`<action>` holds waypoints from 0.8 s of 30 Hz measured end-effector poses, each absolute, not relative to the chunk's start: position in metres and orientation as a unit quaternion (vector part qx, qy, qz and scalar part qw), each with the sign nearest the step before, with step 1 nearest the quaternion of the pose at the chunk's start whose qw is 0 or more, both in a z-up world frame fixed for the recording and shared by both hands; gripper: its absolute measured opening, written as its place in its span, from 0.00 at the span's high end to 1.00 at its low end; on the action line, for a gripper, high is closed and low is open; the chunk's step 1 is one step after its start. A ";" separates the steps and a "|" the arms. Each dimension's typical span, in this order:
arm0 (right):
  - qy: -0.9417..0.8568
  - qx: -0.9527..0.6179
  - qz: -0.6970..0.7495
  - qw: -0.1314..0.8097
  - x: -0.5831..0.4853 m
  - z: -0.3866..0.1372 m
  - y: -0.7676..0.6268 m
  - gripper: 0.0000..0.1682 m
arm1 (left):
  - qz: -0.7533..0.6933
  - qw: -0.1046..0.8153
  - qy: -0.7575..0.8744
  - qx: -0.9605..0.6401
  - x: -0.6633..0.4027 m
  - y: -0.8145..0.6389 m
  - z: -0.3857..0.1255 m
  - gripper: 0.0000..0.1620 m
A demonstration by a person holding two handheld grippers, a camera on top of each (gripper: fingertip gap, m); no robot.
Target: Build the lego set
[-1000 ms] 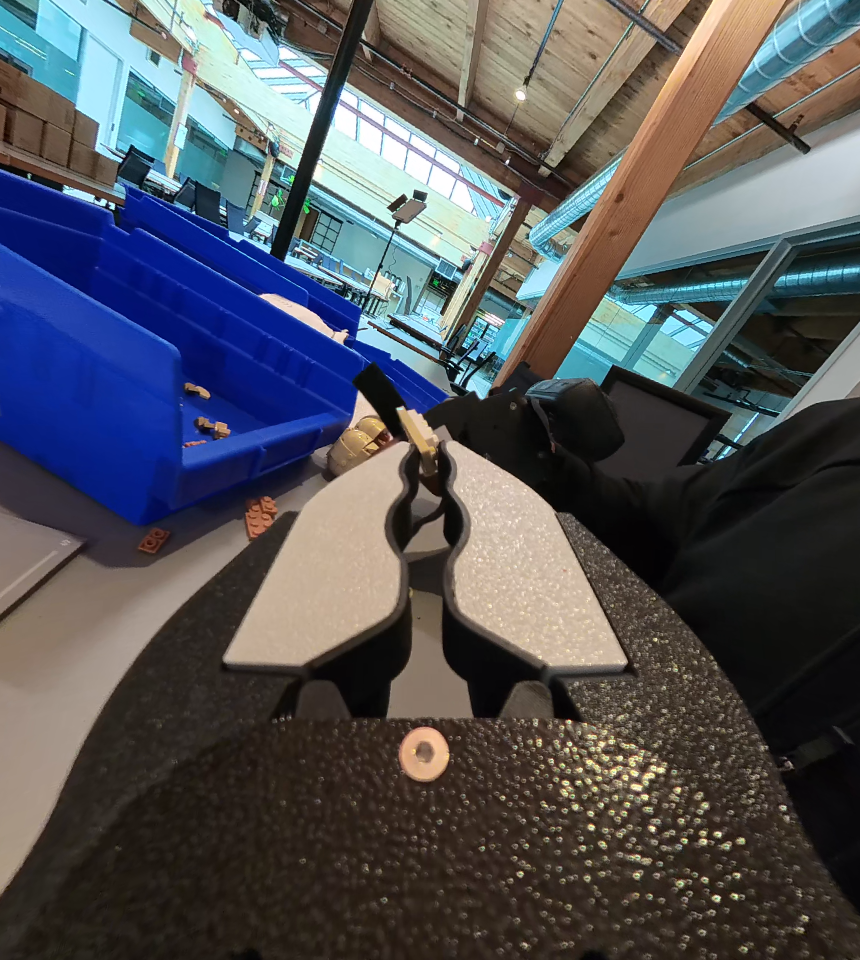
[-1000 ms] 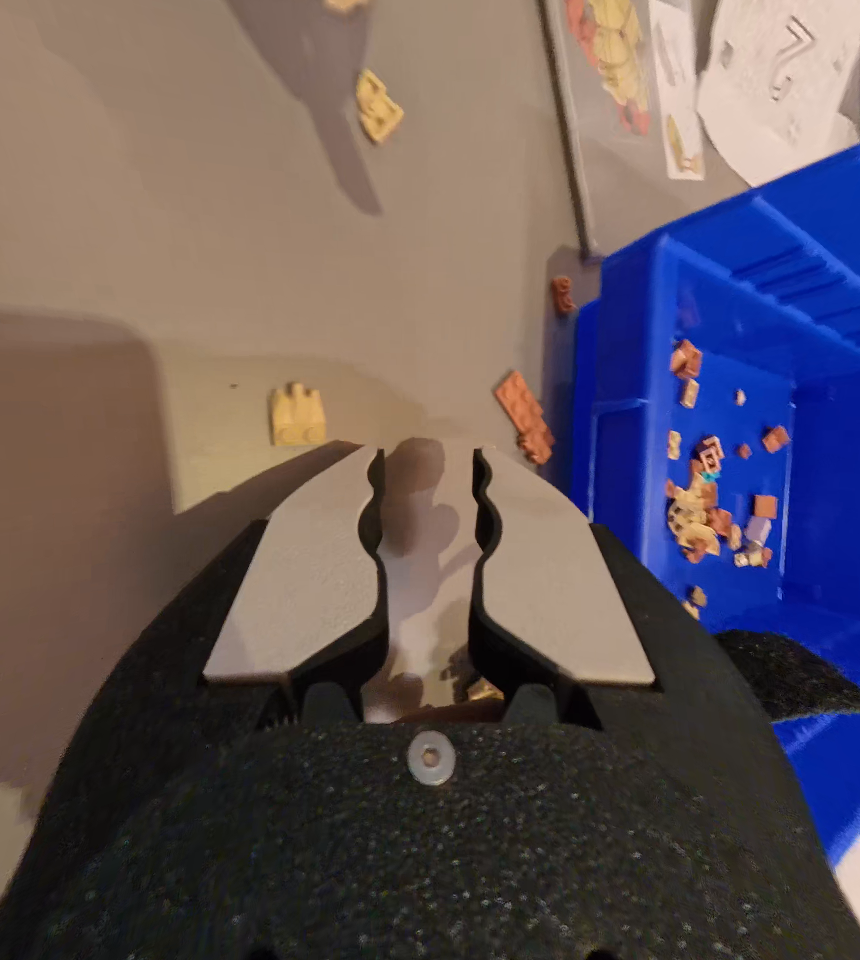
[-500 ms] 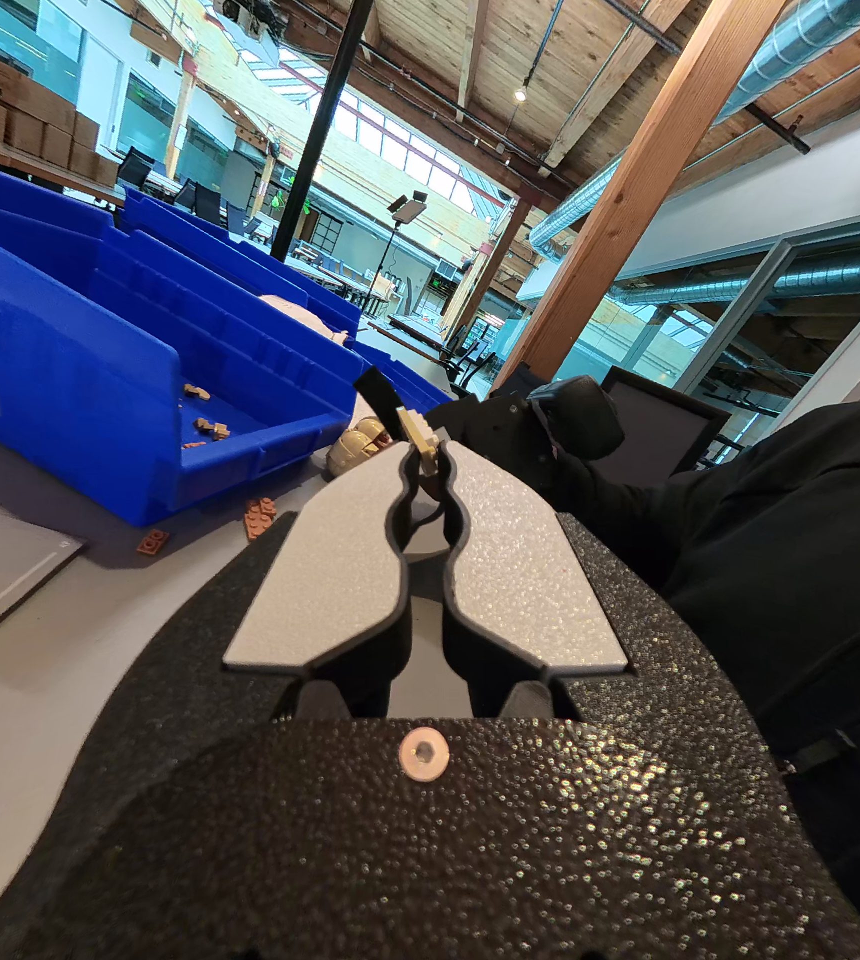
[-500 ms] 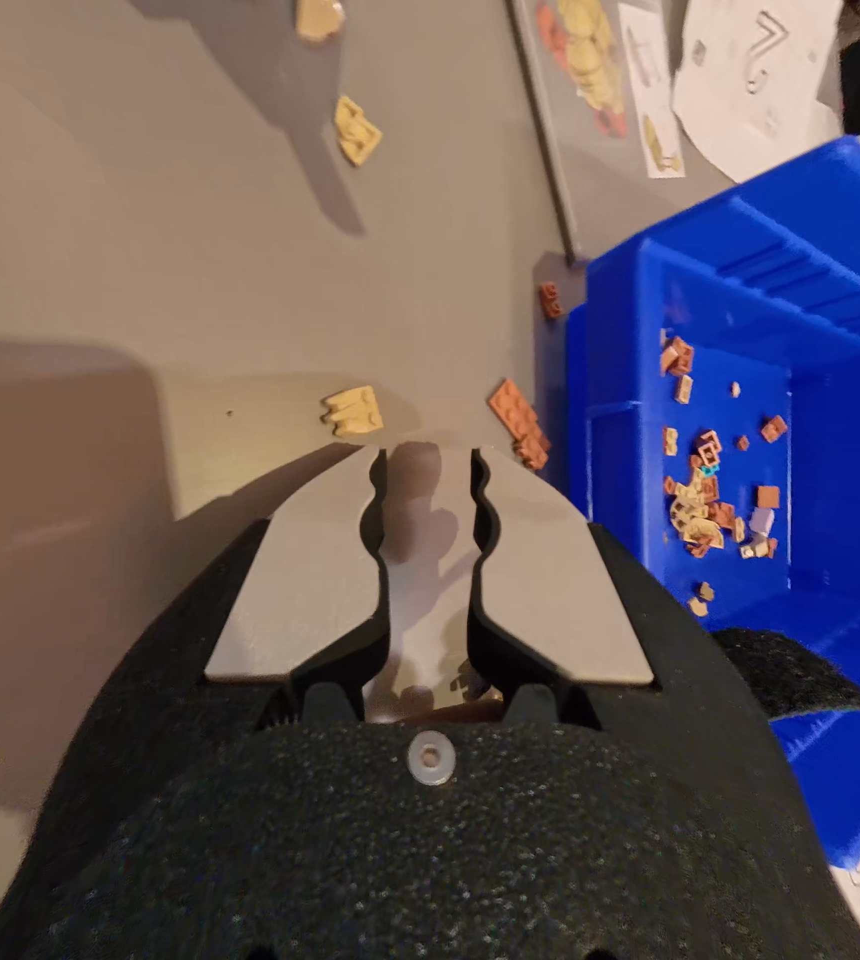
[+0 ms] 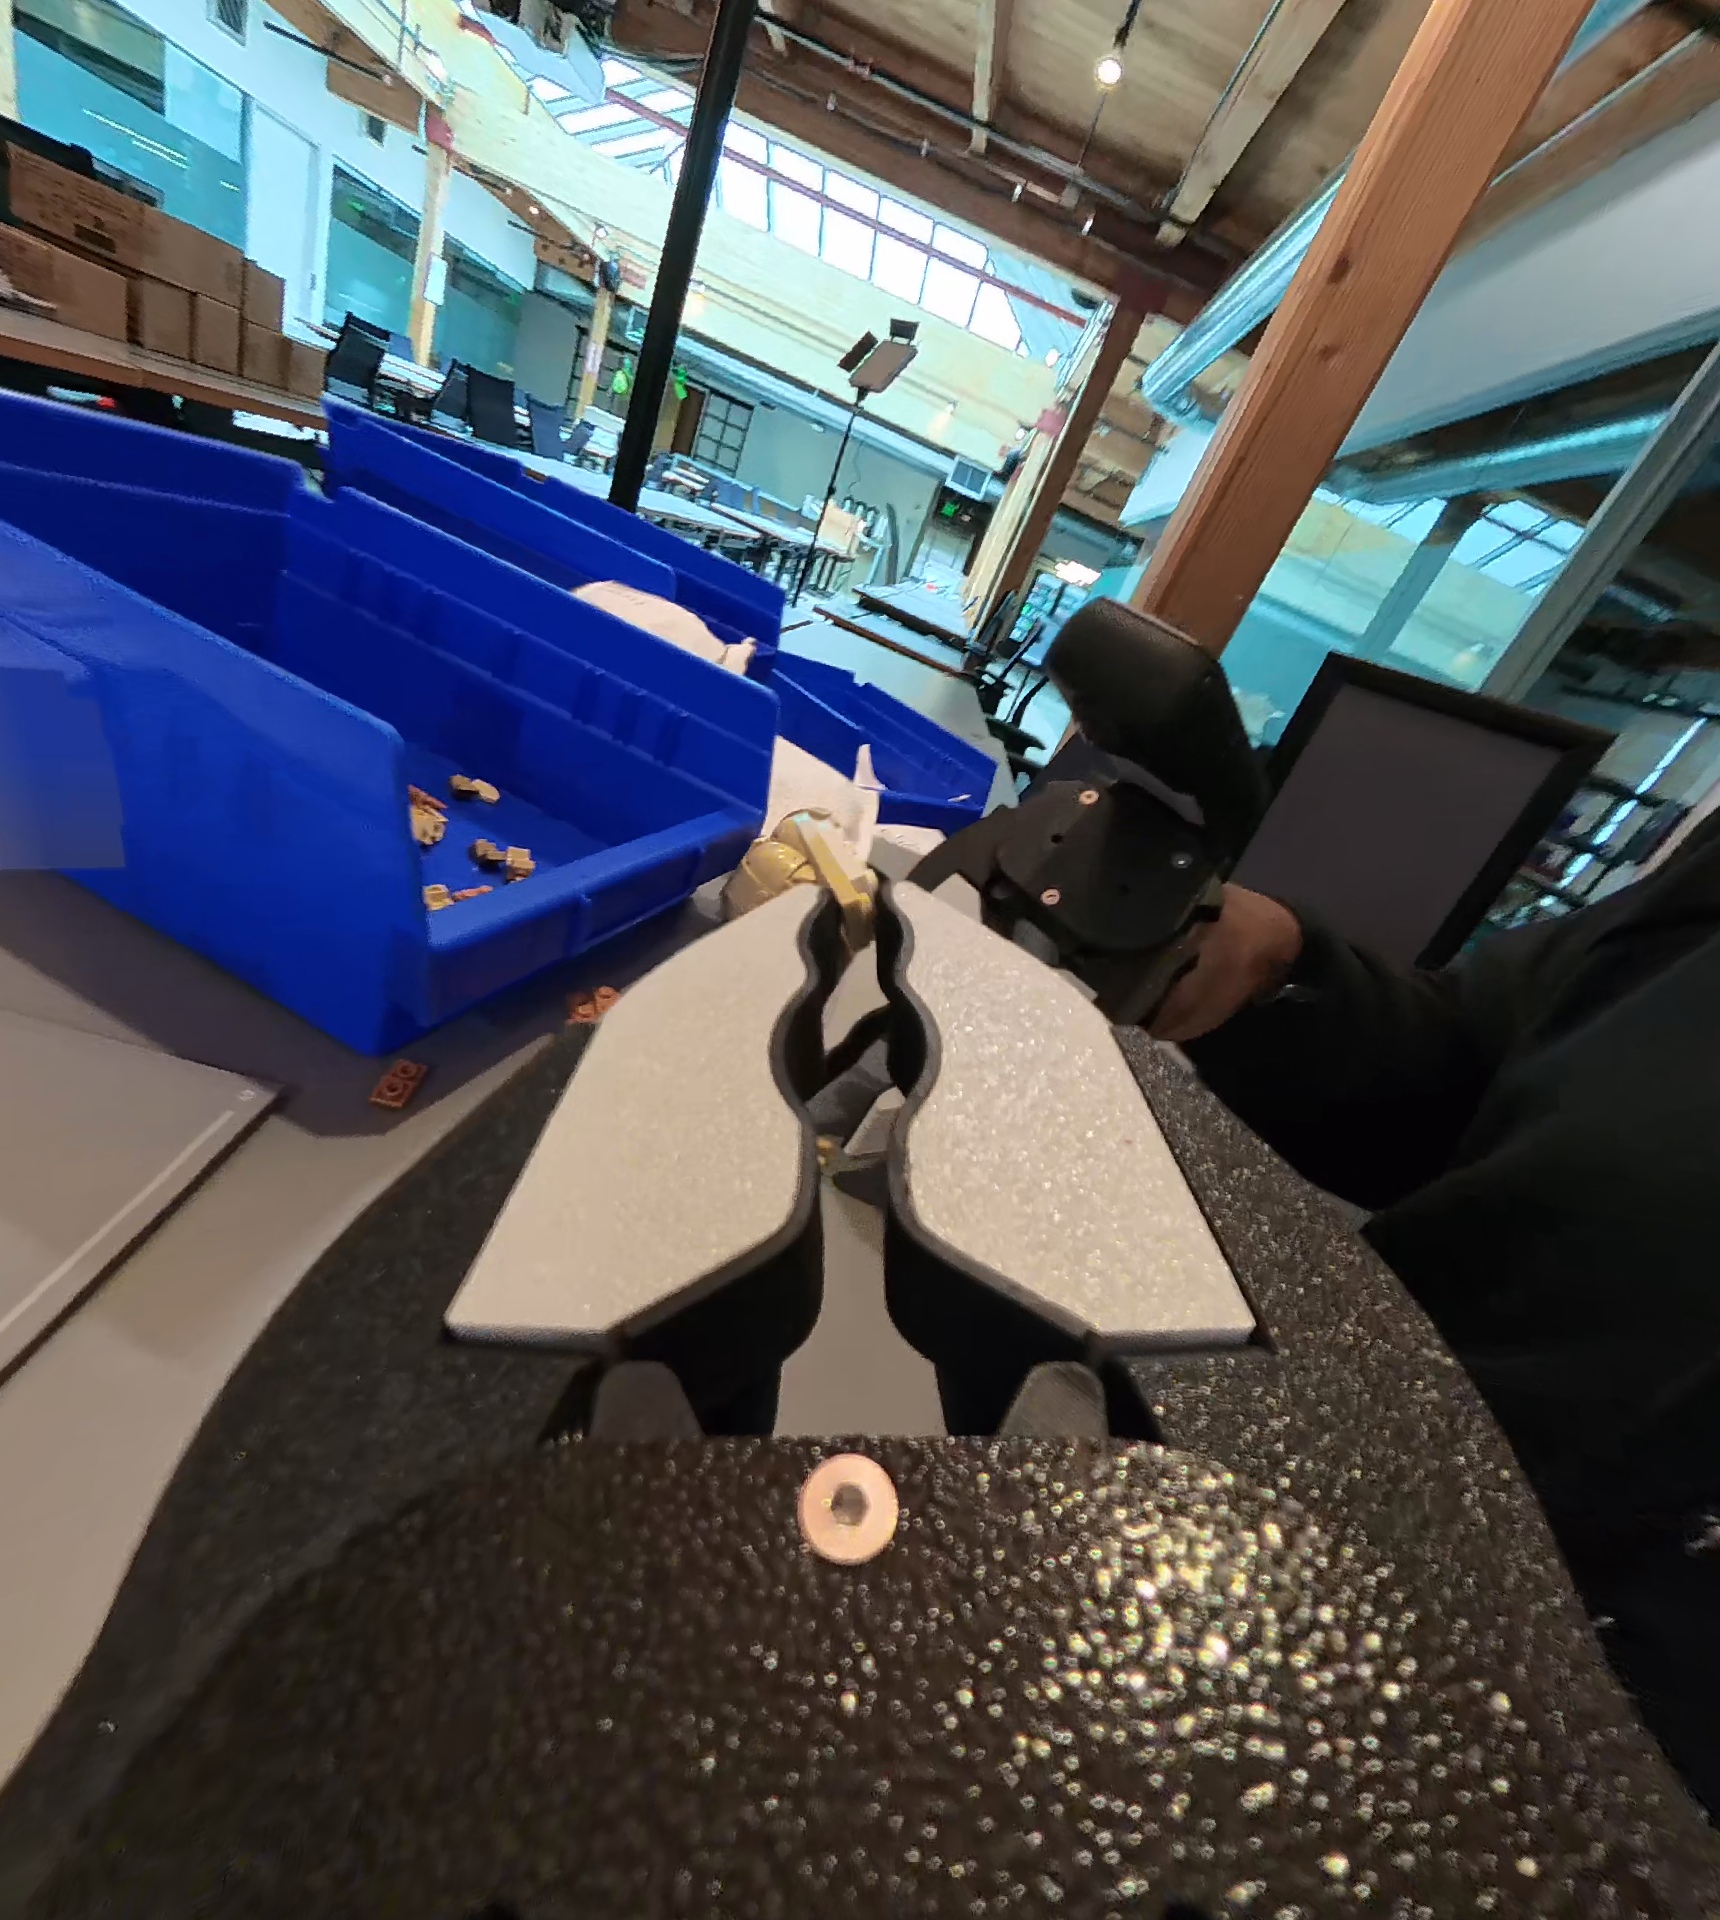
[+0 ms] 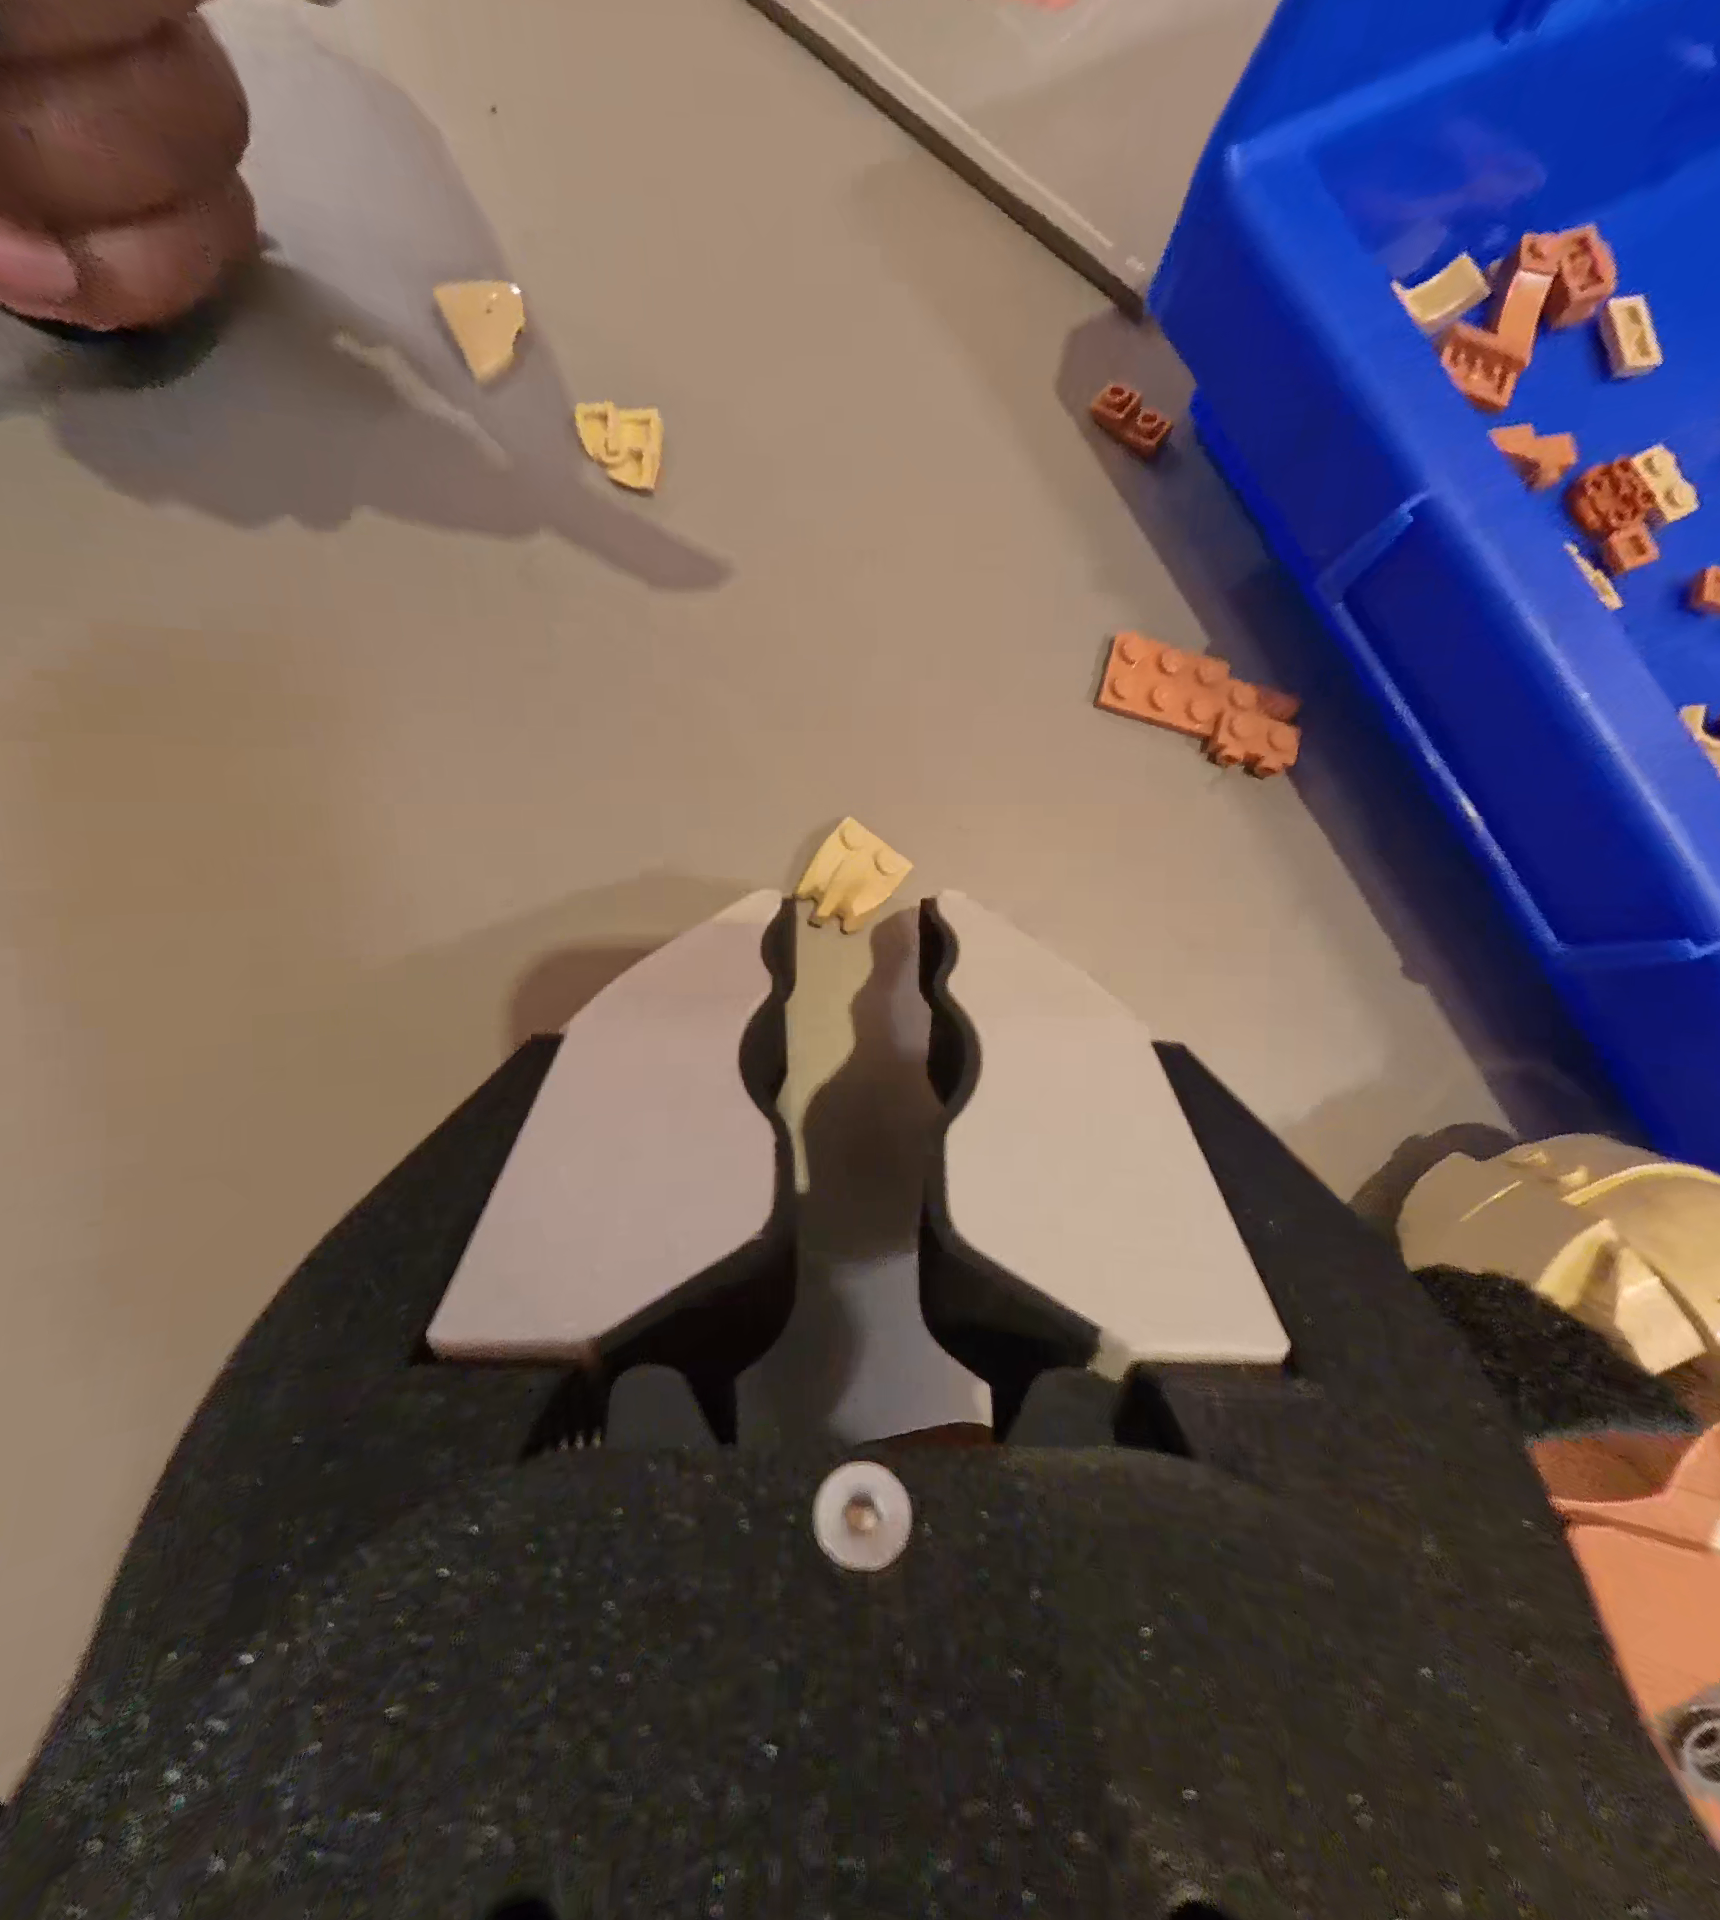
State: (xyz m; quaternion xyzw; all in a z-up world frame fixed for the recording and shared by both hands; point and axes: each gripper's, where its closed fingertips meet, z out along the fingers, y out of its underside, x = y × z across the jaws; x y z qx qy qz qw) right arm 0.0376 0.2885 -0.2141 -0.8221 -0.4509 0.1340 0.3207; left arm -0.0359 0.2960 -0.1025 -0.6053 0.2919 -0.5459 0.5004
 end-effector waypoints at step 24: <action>-0.424 -0.784 0.198 0.409 0.016 -0.174 0.299 0.89 | -0.520 0.506 0.310 -0.614 -0.028 0.293 -0.111 0.96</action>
